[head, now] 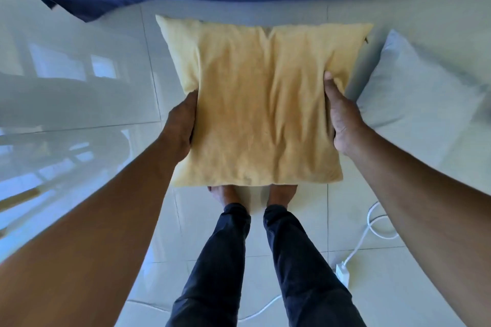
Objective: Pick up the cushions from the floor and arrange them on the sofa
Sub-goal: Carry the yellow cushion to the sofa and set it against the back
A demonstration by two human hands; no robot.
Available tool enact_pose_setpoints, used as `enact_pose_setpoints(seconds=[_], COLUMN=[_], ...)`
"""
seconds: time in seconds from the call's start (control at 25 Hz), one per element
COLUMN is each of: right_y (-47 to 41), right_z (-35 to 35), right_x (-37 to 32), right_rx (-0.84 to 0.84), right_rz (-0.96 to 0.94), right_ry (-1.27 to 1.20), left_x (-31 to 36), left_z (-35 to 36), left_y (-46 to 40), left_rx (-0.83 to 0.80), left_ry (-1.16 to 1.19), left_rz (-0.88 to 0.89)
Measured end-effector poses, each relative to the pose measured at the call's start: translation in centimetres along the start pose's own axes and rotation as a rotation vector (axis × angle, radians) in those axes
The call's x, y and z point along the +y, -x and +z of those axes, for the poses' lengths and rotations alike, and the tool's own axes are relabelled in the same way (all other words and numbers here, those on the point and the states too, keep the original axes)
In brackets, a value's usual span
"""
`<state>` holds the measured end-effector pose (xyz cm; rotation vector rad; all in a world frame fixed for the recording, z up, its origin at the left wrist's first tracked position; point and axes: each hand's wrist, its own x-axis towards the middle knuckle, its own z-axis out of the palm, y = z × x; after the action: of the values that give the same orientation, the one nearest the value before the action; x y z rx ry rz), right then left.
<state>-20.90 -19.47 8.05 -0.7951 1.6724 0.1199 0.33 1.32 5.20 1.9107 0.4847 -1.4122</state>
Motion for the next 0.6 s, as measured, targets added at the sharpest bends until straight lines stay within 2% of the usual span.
enact_pose_setpoints(seconds=[0.04, 0.16, 0.4, 0.6], right_y=[1.5, 7.2, 22.4, 35.0], right_z=[-0.6, -2.3, -7.3, -10.5], right_x=[1.7, -0.1, -8.4, -15.1], right_rx=[-0.046, -0.061, -0.077, -0.101], right_rz=[-0.059, -0.108, -0.287, -0.486], right_ry=[-0.047, -0.04, -0.071, -0.151], left_x=[0.4, 2.0, 8.5, 14.6], left_z=[-0.6, -2.2, -4.7, -6.7], left_y=[2.2, 9.2, 26.2, 38.8], left_rx=[0.001, 0.0, 0.025, 0.064], left_ry=[-0.013, -0.008, 0.046, 0.11], left_rz=[0.009, 0.089, 0.202, 0.402])
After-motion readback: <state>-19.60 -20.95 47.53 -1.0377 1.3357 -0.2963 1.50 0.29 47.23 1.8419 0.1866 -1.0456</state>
